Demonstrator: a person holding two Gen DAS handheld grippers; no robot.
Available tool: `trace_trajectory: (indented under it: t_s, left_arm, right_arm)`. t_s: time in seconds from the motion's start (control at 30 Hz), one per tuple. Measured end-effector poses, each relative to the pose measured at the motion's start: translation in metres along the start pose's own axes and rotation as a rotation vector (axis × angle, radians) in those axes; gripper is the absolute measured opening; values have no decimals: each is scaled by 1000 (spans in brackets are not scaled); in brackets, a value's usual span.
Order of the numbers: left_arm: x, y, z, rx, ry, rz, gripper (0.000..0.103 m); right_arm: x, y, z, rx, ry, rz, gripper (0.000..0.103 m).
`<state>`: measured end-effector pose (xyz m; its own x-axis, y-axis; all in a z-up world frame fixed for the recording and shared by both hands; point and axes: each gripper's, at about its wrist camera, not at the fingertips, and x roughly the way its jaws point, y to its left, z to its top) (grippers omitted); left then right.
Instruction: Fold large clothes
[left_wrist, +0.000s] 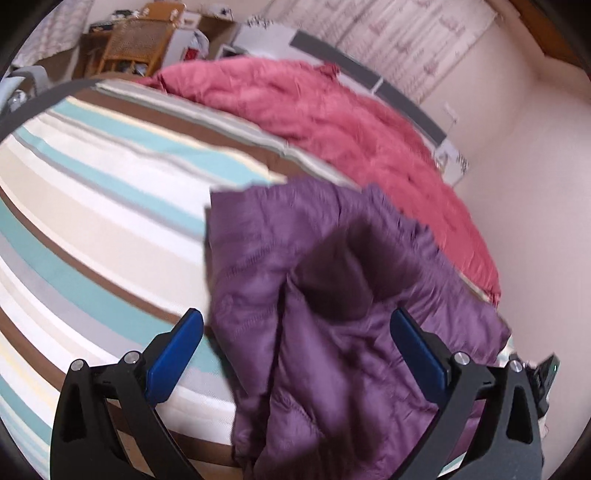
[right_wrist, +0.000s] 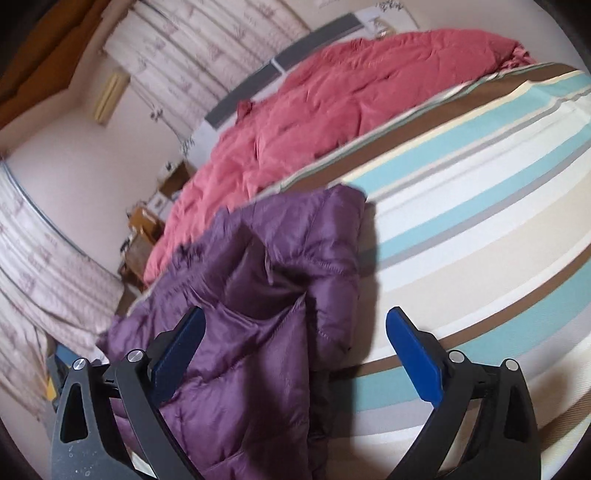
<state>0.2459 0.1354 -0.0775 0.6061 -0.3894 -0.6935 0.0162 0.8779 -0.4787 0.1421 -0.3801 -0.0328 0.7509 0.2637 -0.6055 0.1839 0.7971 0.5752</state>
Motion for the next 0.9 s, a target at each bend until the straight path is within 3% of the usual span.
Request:
trace_trajectory:
  t_s: [0.13, 0.43, 0.9]
  left_arm:
    - [22, -2, -9, 10, 68, 1, 101]
    - [44, -9, -10, 47, 113, 17, 100]
    - [42, -21, -22, 119, 70, 94, 100]
  right_arm:
    - [20, 0, -2, 1, 45, 2, 98]
    - [28, 0, -2, -8, 44, 36, 95]
    - [28, 2, -6, -34, 20, 71, 85]
